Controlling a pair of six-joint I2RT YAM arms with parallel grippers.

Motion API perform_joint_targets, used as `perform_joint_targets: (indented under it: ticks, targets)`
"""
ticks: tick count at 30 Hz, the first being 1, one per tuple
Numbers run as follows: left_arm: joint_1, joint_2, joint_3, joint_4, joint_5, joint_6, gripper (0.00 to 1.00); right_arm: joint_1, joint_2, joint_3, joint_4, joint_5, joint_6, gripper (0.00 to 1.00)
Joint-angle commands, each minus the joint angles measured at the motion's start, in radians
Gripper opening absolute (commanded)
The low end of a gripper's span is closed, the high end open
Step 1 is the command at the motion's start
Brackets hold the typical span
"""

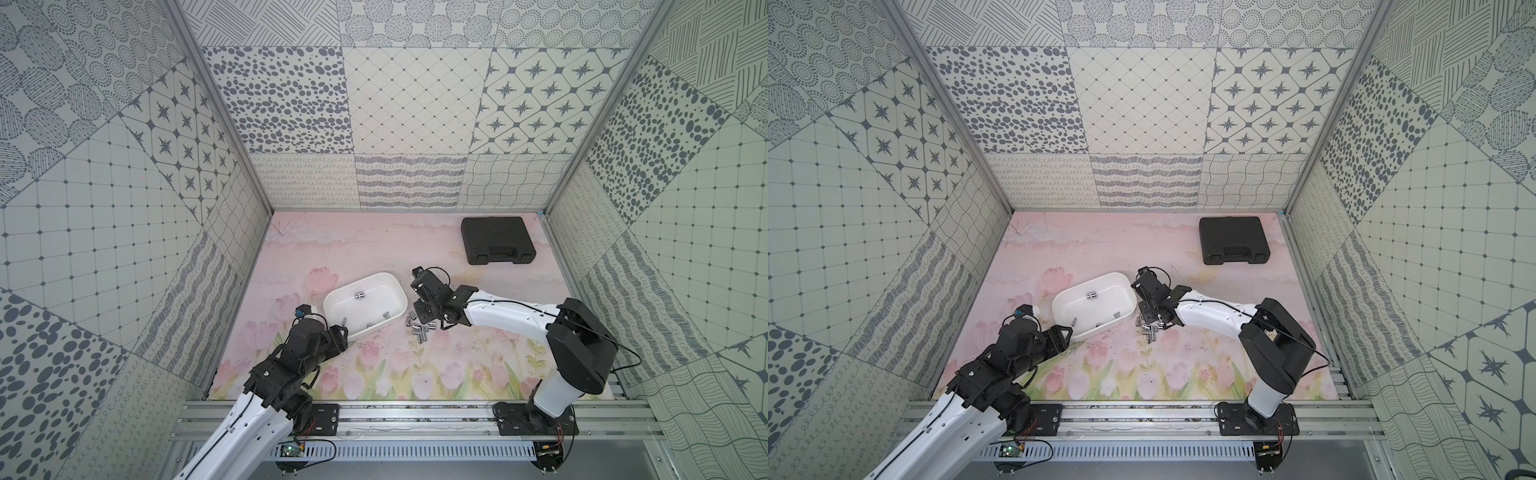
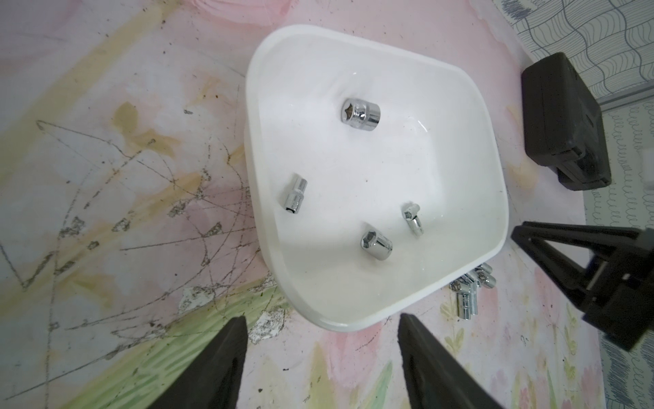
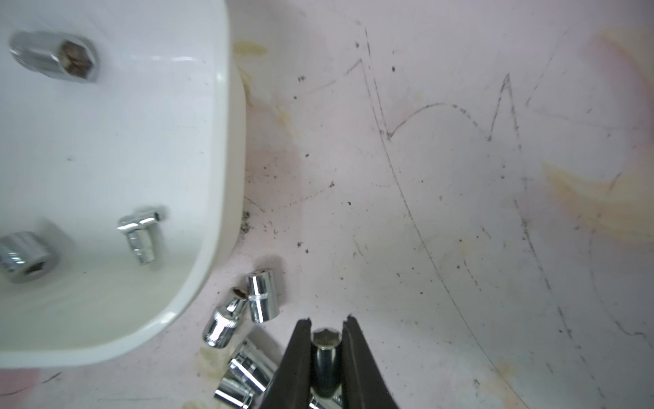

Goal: Put the socket on the desktop into the storage box
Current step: Pick up the socket head from the center of the board, then place the socket head in the storage box.

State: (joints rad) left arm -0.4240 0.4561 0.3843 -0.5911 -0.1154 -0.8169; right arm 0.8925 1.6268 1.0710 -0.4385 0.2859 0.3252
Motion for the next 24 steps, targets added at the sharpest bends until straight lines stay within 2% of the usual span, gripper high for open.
perform_joint_targets:
  ticks: [1,10,14,16,18,22,24]
  targets:
    - [-0.002,-0.003,0.000,0.023,-0.034,-0.001,0.72,0.060,-0.065,0.101,0.019,0.036,0.006,0.12]
    - [-0.003,-0.004,0.000,0.020,-0.029,0.000,0.72,0.109,0.252,0.396,0.021,-0.060,0.016,0.14]
    - [-0.002,-0.003,-0.004,0.022,-0.032,-0.002,0.72,0.106,0.368,0.486,0.002,-0.082,0.012,0.21]
    - [-0.003,-0.001,-0.002,0.022,-0.027,-0.003,0.72,0.103,0.391,0.509,-0.010,-0.078,0.009,0.26]
    - [-0.002,-0.001,-0.001,0.025,-0.016,-0.002,0.71,0.099,0.394,0.521,-0.028,-0.077,0.003,0.38]
    - [-0.003,-0.001,-0.003,0.027,-0.009,-0.004,0.72,0.092,0.328,0.480,-0.030,-0.074,-0.011,0.49]
    - [-0.002,-0.002,-0.001,0.027,-0.005,-0.007,0.72,0.092,0.271,0.446,-0.032,-0.069,-0.020,0.49]
